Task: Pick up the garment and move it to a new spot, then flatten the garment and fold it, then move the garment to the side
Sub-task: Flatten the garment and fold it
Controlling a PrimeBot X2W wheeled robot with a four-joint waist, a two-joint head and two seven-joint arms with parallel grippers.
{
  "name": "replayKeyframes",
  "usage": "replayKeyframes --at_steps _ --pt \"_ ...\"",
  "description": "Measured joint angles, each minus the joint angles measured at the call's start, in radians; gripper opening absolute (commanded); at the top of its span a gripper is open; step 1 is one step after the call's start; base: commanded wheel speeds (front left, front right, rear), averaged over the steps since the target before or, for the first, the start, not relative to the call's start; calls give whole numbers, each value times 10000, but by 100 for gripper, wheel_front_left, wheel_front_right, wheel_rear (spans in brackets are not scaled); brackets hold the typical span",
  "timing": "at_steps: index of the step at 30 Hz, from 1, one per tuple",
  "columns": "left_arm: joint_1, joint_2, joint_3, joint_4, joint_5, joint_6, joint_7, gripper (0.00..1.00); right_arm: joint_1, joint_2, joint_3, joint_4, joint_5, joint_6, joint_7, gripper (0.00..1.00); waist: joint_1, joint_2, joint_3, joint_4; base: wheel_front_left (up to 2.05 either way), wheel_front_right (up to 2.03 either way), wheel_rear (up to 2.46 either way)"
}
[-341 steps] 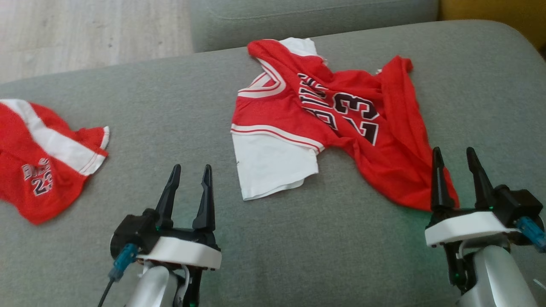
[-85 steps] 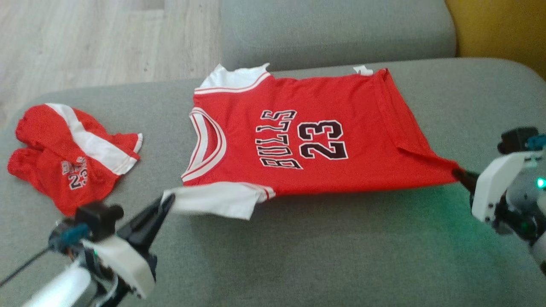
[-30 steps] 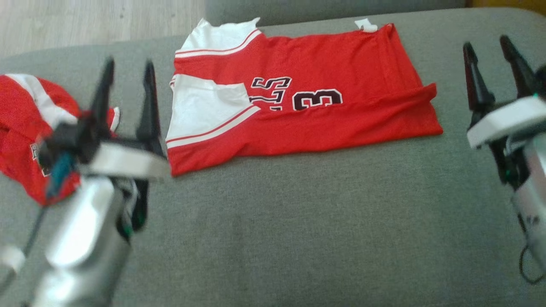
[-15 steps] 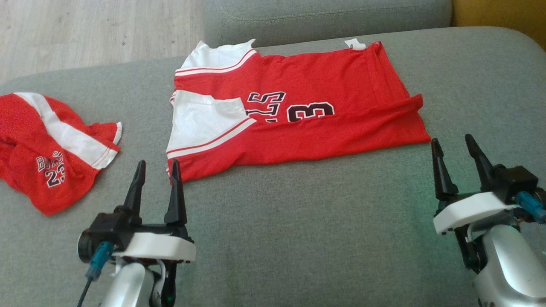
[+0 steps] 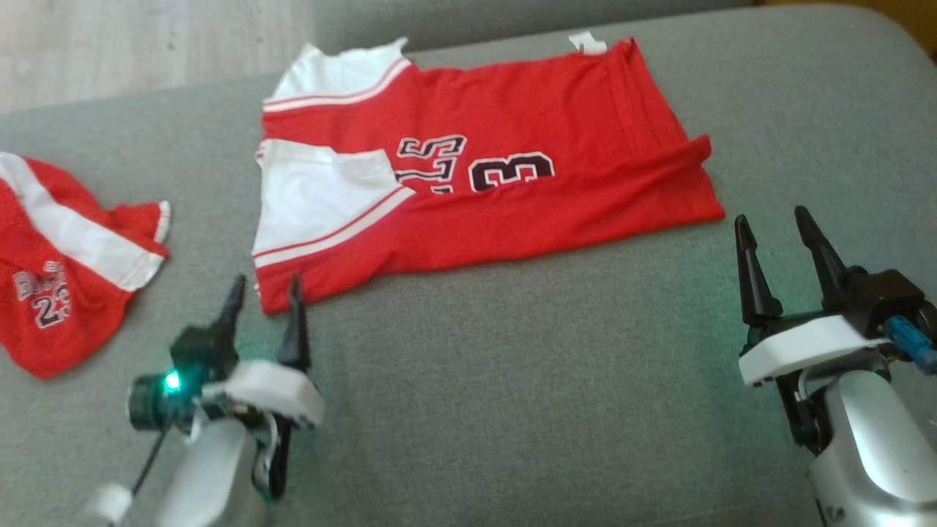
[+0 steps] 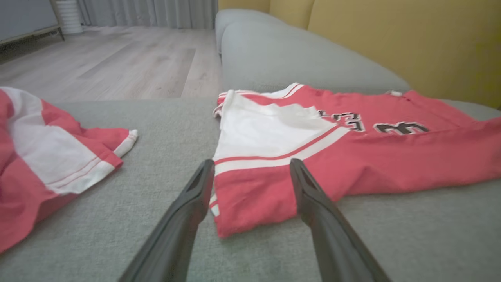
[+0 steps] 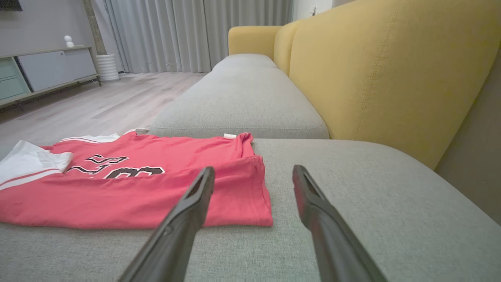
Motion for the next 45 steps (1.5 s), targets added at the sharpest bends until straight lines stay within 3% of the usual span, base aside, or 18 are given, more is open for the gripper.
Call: replayKeyframes --at_steps 5,12,17,18,19,25,30,45 --pt "-1185 61 33 1695 31 326 903 100 -292 52 142 -104 -67 0 2 100 2 0 416 -244 0 0 0" --pt "-2012 182 13 2963 102 322 1198 100 -447 115 178 -151 -73 0 0 100 1 0 694 -549 0 0 0" --pt "-2321 173 -67 3476 102 48 1419 98 -446 138 182 -151 -73 0 0 100 -1 0 661 -584 0 0 0" --pt "-2356 169 -96 3540 102 -31 1450 21 -447 142 182 -151 -73 0 0 100 0 0 645 -580 0 0 0" --pt "-2398 169 -146 3605 102 -117 1448 0 -447 148 182 -148 -73 0 0 100 -1 0 625 -572 0 0 0" --pt "-2347 77 -291 3712 75 -211 460 0 -449 148 48 35 -73 0 15 100 0 0 474 -372 0 0 0" --pt "-2226 6 -316 2978 69 -332 -155 0 -714 151 -554 493 -372 0 453 100 0 0 448 -65 0 0 0" --pt "-2007 -144 -1034 1139 454 -395 -328 0 -2870 846 -2907 3087 -2163 0 2671 100 0 0 952 741 0 0 0"
